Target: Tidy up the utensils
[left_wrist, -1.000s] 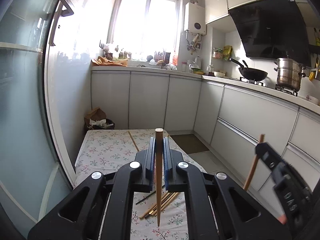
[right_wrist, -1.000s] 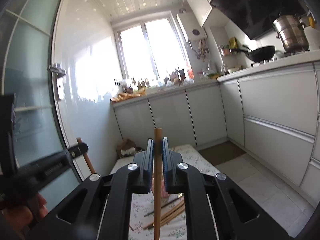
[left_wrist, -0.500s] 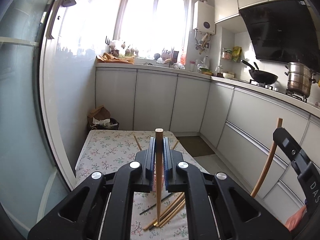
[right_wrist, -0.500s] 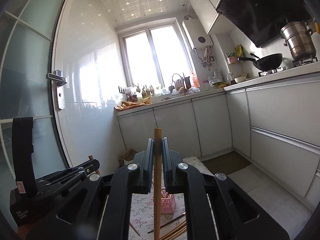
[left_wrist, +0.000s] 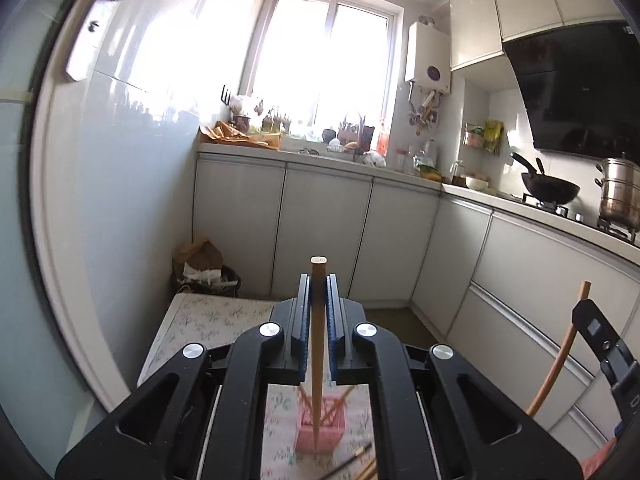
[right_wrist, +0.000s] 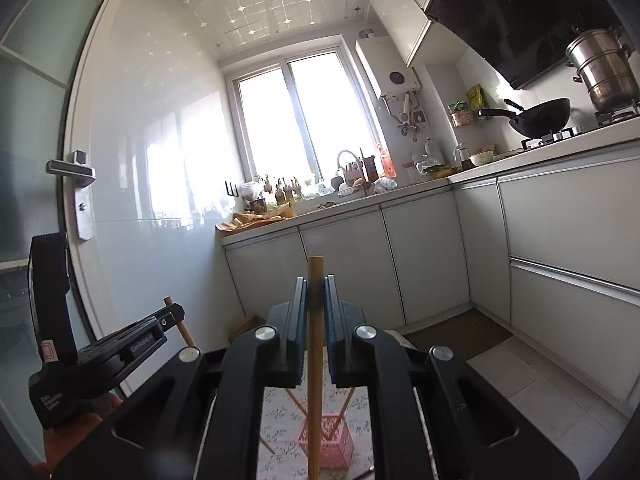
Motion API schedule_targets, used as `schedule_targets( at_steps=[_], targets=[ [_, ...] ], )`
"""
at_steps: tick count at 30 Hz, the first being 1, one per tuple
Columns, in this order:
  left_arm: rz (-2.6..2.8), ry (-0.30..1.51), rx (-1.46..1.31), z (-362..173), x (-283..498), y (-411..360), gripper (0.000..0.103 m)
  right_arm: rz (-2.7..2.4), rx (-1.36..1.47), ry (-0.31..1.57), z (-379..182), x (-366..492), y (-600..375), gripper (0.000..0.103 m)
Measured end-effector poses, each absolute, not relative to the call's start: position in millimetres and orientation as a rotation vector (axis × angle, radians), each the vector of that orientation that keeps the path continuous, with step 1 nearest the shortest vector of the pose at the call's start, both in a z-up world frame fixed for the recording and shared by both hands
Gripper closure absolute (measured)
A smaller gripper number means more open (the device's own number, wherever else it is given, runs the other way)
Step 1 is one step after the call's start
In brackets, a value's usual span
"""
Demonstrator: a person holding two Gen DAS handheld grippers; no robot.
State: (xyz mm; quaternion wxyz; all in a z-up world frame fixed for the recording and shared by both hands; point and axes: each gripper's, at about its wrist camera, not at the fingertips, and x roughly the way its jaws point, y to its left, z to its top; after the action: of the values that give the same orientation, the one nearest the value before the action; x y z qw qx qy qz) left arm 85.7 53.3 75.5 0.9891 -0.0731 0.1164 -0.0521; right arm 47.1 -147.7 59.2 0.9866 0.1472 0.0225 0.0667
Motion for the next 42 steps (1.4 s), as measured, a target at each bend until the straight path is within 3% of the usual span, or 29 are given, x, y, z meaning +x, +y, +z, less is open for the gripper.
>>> schedule_targets(
  at_steps=[12, 19, 22, 24, 30, 35, 42],
  targets=[
    [-0.104, 0.277, -0.139, 19.6, 180.3, 37.5, 0.096, 0.119, 0.282, 0.025, 37.1, 122.5, -132.6, 0.094],
    [-0.105, 0.235, -0.21, 28.0, 158.1, 76.6, 0.096, 0.122, 0.255, 0.021, 25.6, 139.0, -125.0, 0.094],
    [-0.079, 0.377, -0.26, 19.8, 161.0, 109.0, 0.086, 0.129, 0.246, 0.022, 22.7, 135.2, -122.6, 0.094],
    [-0.054, 0.572, -0.273, -8.6, 183.5, 131.4, 0.085, 0.134, 0.242, 0.026, 21.0, 131.7, -121.2, 0.094],
    [-0.122, 1.205, -0.154, -155.7, 265.5, 121.7, 0.084, 0.153, 0.275, 0.043, 17.4, 119.3, -121.8, 0.094],
    [-0.108, 1.253, -0.202, -209.6, 290.6, 115.4, 0.084, 0.152, 0.252, 0.051, 13.3, 113.9, -123.4, 0.094],
    [-0.078, 1.264, -0.193, -223.7, 305.8, 106.6, 0.084, 0.144, 0.275, 0.096, -1.7, 123.7, -133.3, 0.094]
  ],
)
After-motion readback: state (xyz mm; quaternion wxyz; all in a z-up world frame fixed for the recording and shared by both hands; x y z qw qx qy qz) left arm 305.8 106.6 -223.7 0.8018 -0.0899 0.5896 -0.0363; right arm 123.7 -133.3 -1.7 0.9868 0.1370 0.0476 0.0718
